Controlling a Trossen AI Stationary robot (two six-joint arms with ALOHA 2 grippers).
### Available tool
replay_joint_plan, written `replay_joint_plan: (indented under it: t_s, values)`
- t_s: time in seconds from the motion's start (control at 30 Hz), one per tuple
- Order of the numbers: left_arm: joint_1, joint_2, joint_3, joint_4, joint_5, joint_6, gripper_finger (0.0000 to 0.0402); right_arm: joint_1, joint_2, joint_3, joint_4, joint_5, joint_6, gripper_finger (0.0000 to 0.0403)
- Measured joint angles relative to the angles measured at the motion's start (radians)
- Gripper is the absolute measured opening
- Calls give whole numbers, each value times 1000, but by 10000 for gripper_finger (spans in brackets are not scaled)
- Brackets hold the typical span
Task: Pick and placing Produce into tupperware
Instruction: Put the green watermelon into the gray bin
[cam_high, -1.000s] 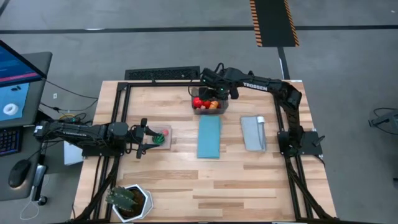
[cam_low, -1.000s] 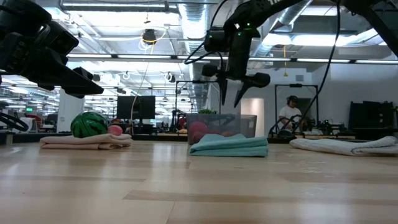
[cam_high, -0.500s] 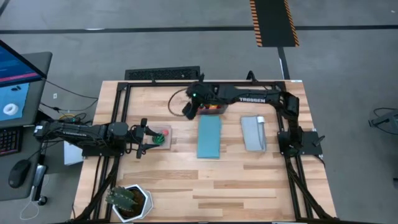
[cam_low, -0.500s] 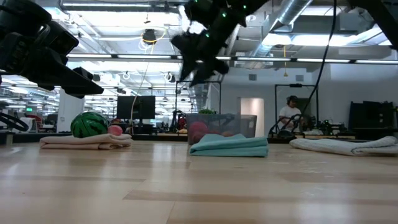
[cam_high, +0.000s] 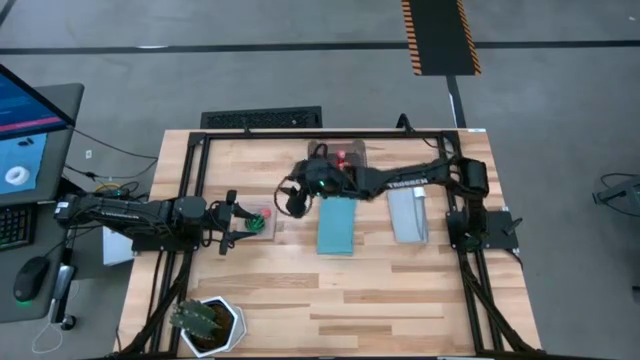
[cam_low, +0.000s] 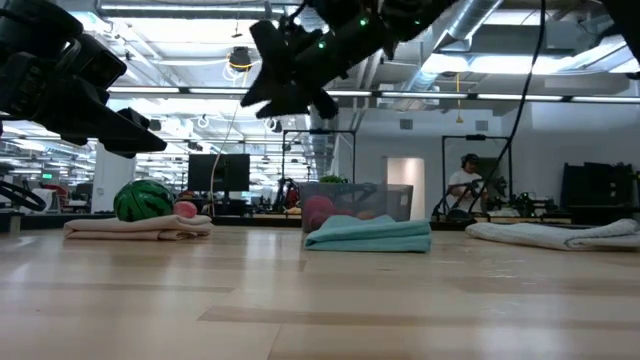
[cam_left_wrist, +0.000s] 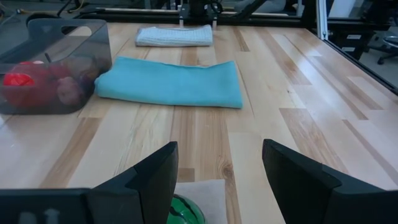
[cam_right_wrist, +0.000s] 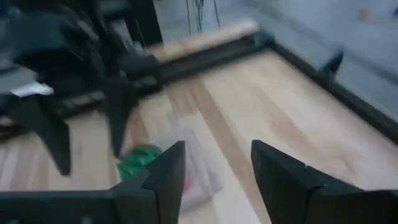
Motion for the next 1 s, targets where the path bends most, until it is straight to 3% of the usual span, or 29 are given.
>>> replay_joint_plan:
  t_s: [0.17, 0.27, 0.47, 0.53, 0.73, 1.0]
  values:
    - [0, 0, 0, 0, 0, 1, 224, 70, -110, -251, 372, 128, -40, 151]
    - [0, 0, 0, 0, 0, 0, 224, 92, -175, -415, 553, 137, -59, 98]
    - [0, 0, 0, 0, 0, 8, 224, 106, -289, -619, 656, 122, -101, 17]
    - [0, 0, 0, 0, 0, 3, 224, 106, -319, -700, 728, 104, -112, 12]
    - [0, 0, 0, 0, 0, 9, 224, 107, -390, -1006, 1228, 42, -158, 26]
    - [0, 0, 0, 0, 0, 4, 224, 105, -511, -1243, 1333, 68, -154, 17]
